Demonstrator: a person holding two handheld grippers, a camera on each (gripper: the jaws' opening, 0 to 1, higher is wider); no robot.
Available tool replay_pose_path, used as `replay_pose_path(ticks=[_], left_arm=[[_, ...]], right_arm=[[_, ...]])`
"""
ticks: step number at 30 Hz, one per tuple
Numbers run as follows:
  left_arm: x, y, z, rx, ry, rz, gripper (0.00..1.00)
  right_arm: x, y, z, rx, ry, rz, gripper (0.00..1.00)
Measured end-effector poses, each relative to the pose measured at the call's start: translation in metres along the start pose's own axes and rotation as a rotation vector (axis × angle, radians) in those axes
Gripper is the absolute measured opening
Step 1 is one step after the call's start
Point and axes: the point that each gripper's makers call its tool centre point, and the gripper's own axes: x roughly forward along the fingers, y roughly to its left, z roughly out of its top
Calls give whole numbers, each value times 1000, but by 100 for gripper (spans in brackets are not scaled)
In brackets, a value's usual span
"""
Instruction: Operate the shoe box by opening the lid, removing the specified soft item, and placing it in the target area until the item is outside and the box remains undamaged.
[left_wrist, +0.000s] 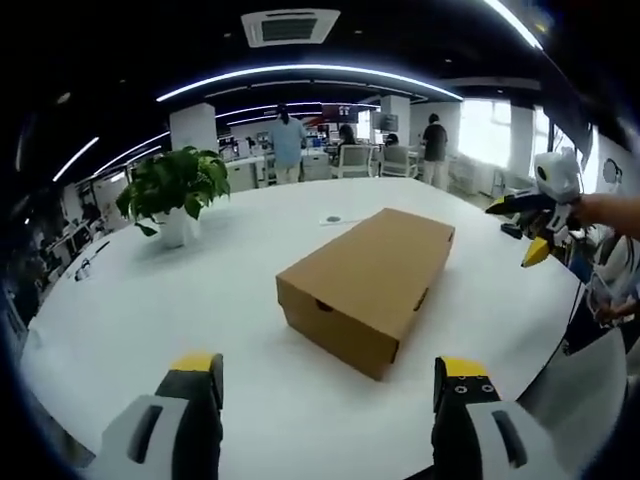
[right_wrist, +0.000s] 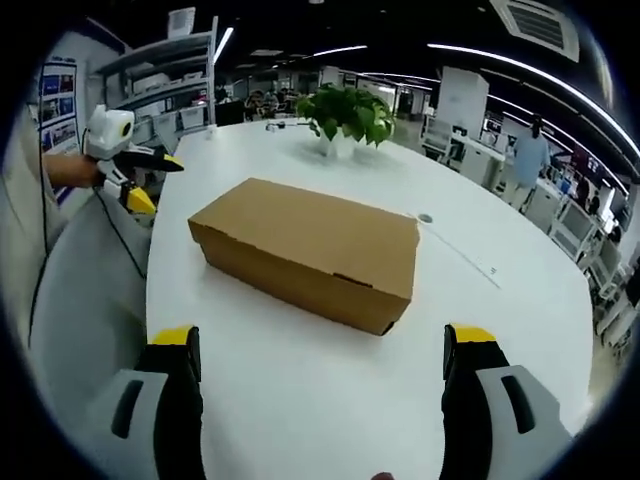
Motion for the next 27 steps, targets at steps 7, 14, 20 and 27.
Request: replay_pose_path(ticks=[7,14,20,27], left_arm=[[12,2,-4,0,34,30,86],[26,-11,-1,14,44,12,84],[39,-18,2,10,46,10,83],[49,-23,3,-25,31,15,81]], right_arm=[[11,-15,-5,11,11,15,90],[23,-23,-11,-7,38,43,87],[33,-33,-10,-16,41,51,82],[43,-43,-5,-19,24,48,76]])
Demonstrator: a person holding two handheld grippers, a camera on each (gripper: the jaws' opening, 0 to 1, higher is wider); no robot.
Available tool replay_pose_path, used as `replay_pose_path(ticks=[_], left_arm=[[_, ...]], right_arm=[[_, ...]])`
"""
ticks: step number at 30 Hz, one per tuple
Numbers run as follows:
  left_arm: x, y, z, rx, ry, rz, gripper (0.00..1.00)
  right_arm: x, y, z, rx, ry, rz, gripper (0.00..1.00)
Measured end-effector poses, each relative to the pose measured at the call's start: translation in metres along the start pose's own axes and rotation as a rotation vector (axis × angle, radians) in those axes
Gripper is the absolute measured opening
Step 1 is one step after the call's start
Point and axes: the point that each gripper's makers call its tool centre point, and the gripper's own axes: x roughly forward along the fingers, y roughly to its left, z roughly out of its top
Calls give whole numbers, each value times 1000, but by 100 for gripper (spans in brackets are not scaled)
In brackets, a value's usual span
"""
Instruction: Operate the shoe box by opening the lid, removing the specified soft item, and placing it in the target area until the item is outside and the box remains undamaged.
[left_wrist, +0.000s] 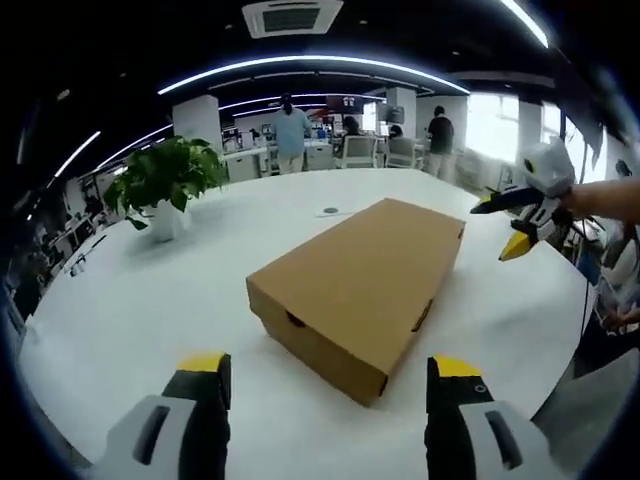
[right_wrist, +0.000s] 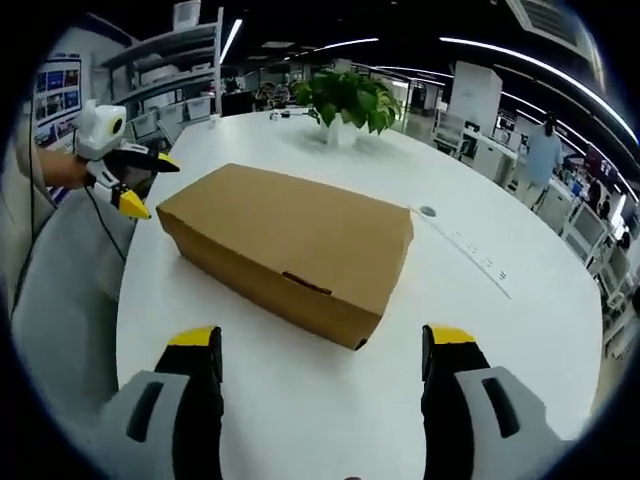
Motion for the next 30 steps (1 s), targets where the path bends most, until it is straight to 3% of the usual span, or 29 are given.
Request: replay_pose_path(ticks=[5,15,21,25,26,30], left_arm=[[9,-1,-5,-2,20,6,75],[20,-10,5,16,-16,18,71],[30,-19,3,8,-18,-1,67],[40,-28,-3,33,15,-32,62],[40,-26,-3,42,25,-10,62],[39,-25,-2,32,11,-7,62]], right_arm=[[10,-2,0,-12,7,10,69],[27,-7,15,-43,-6,9,62],[38,-20,19,-69,-3,-40,54],[40,-14,16,-80,4,-1,52],[40,-13,16,-80,3,7,50],[41,-13,16,-72,3,1,50]])
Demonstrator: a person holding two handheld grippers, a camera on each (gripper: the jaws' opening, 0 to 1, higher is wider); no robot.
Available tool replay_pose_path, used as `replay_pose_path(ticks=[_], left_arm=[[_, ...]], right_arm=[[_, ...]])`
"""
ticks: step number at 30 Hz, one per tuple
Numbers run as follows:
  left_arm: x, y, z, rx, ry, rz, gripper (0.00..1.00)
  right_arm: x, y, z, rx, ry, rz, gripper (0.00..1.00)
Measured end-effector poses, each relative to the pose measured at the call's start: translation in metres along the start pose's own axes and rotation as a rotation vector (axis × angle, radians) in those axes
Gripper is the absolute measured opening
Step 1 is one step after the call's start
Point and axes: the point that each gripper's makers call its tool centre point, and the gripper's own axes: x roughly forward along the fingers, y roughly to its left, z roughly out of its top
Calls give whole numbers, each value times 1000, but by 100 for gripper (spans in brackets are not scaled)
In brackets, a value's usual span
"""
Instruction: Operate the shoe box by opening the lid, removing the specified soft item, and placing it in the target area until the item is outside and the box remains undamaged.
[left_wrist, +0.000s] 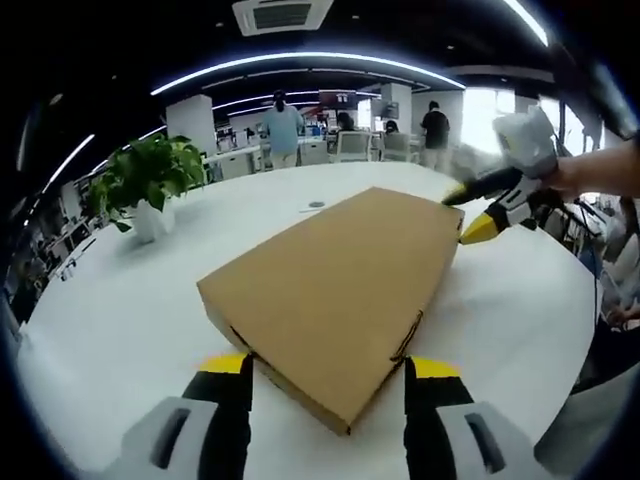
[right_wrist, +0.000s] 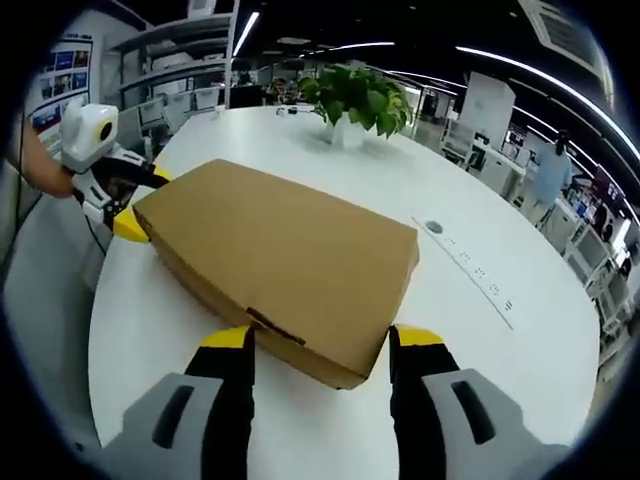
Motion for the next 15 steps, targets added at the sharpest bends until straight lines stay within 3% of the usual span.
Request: replay_pose_path(ticks=[15], left_arm=[[-2,14,-3,11,37,-55,58]], right_arm=[[-3,11,2,83,-13,-36,47]])
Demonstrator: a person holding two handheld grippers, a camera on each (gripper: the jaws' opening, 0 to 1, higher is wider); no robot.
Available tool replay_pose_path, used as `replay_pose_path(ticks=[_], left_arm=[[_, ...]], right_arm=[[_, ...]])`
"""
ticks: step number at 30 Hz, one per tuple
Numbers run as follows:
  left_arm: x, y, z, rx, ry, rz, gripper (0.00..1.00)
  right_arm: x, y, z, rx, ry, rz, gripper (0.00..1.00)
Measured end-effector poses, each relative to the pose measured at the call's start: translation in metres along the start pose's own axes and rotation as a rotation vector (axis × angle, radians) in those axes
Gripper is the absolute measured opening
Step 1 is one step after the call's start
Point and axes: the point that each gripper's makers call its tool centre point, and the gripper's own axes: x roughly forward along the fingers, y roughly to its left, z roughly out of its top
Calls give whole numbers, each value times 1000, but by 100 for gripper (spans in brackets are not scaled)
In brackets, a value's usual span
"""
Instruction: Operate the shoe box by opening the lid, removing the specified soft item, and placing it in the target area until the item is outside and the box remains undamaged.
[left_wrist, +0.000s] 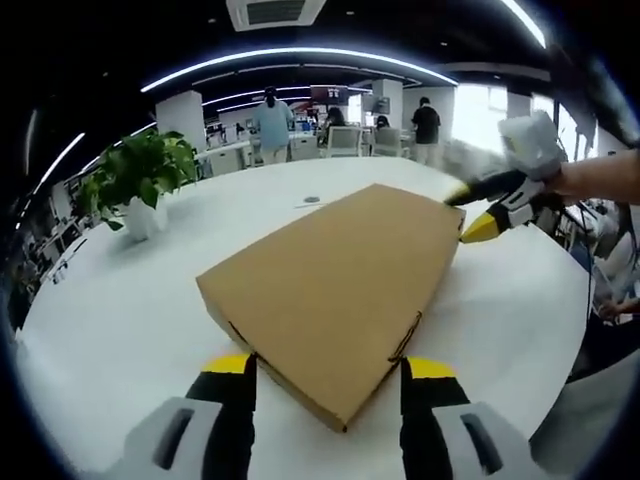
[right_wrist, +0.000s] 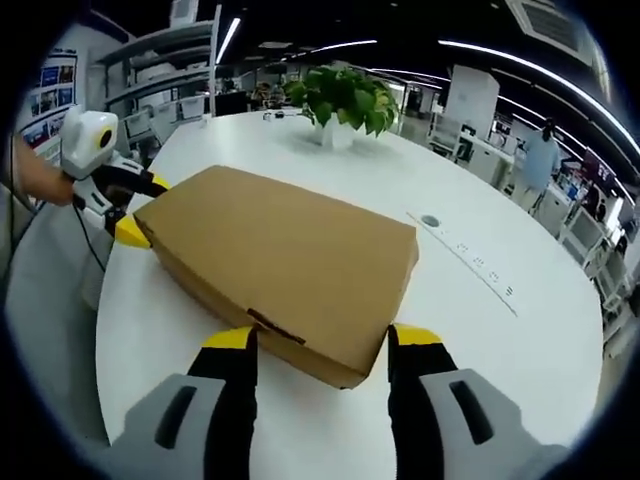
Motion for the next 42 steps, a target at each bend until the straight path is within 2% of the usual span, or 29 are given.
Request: replay_pose_path(ticks=[5,14,35,42], left_arm=[[-2,5,-3,-15,16,-25,56],[-6,18,-7,22,55,-62,55],[-24,63,-24,103,115,-152,54],[-30,81,-29,144,146,-184,54]], right_arm=[[-2,7,1,25,6,0,46],[-3,21,2,58,13,-1,43],[3,69,13,101,14,29,34],[9,88,20,81,7,35,32]])
